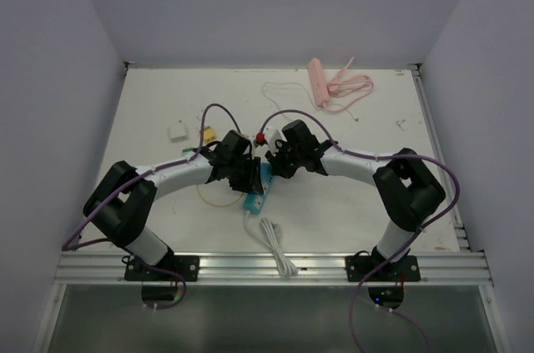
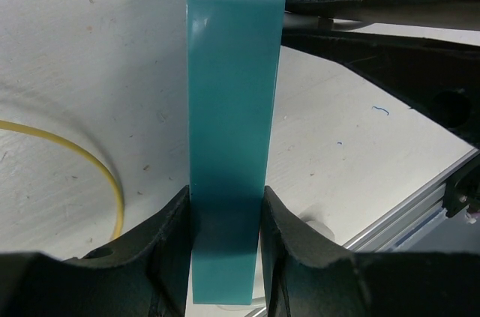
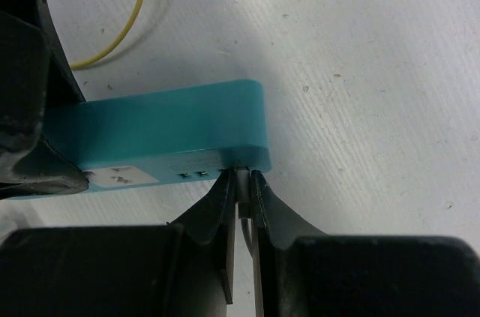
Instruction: Pull the plug off the socket
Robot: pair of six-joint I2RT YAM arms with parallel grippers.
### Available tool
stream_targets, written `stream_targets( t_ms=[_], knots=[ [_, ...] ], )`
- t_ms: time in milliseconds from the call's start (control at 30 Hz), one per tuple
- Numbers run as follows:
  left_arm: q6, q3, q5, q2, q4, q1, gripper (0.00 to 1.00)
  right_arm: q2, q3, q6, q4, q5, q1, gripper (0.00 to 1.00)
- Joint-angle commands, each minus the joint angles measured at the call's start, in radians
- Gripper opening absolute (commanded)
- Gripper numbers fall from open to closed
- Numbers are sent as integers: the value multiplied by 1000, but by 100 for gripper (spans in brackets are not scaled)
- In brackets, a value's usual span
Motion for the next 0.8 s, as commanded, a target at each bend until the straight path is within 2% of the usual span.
stream_targets(
  t_ms=[0, 233, 767],
  knots=[
    [-17, -8, -208, 43, -191, 29, 0, -66, 4, -14, -76, 35, -6, 0],
    [-51, 7, -337, 50, -274, 29, 0, -95, 29, 5, -136, 54, -6, 0],
    [-101, 4, -383, 58, -276, 78, 0, -166, -9, 43, -173, 69, -26, 0]
  ],
)
